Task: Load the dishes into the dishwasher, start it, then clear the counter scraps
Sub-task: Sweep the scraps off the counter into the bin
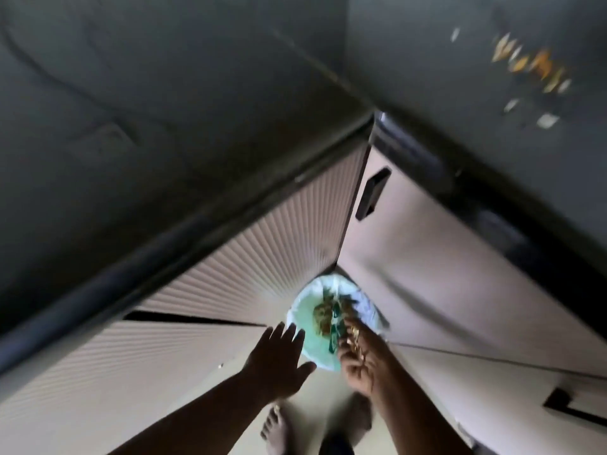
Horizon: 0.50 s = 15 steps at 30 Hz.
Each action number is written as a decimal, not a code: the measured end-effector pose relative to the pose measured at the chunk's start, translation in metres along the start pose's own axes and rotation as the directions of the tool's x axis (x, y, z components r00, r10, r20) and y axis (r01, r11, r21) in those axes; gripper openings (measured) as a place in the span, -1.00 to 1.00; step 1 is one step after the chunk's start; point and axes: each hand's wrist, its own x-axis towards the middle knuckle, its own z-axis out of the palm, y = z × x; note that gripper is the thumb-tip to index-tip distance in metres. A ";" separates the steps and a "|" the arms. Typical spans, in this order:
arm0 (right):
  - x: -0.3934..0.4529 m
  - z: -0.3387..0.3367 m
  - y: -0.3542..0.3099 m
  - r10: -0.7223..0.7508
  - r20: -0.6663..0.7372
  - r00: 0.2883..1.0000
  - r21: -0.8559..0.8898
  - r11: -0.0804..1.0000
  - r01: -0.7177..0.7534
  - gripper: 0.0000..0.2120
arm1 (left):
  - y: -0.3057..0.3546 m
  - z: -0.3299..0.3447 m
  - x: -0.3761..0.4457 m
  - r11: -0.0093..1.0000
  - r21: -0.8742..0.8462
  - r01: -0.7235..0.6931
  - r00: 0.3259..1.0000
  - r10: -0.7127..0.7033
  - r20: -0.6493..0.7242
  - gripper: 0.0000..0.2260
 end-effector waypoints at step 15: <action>0.124 -0.022 -0.031 -0.271 -0.417 0.868 -0.304 0.941 0.148 -0.58 | 0.000 0.042 0.043 0.985 -0.130 0.115 0.993 -0.109 0.054 -0.37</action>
